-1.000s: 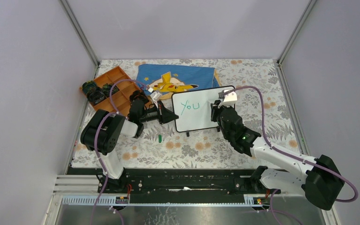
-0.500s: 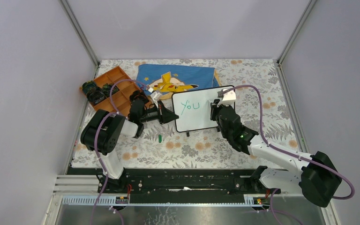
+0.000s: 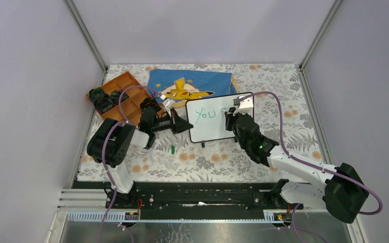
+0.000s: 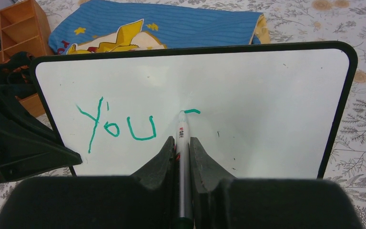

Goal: Write a sentence on the whiteboard

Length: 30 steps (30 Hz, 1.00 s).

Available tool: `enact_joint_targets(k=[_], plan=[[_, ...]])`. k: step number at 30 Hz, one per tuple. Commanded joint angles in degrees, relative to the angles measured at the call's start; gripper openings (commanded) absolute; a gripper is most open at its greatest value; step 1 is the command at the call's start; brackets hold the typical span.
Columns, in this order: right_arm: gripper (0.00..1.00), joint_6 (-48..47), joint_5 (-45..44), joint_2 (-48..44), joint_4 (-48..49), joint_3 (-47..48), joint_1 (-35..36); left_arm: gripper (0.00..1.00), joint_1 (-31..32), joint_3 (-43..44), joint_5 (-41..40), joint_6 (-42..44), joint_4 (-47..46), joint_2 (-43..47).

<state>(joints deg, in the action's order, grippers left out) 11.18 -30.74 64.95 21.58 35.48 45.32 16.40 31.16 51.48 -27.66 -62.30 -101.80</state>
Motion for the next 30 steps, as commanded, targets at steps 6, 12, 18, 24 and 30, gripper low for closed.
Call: enact_joint_targets(k=[6, 12, 18, 24, 30], plan=[[0.0, 1.88, 1.91, -2.15, -1.62, -1.4, -0.44, 0.0, 1.35, -0.04, -0.77, 3.67, 5.46, -0.44], [0.0, 2.31, 1.21, -3.23, -2.65, -2.62, -0.5, 0.0, 1.43, -0.04, -0.77, 3.67, 5.59, -0.49], [0.0, 2.36, -1.35, -3.73, -3.9, -2.75, -0.5, 0.0, 1.44, -0.09, -0.77, 3.67, 5.57, -0.37], [0.0, 2.18, -4.75, -4.91, -4.38, -2.45, -0.57, 0.0, 1.58, -0.04, -0.86, 3.85, 5.73, -0.27], [0.0, 1.59, -3.2, -7.33, -3.65, -3.17, -0.62, 0.0, 1.61, -0.04, -0.84, 3.84, 5.81, -0.31]])
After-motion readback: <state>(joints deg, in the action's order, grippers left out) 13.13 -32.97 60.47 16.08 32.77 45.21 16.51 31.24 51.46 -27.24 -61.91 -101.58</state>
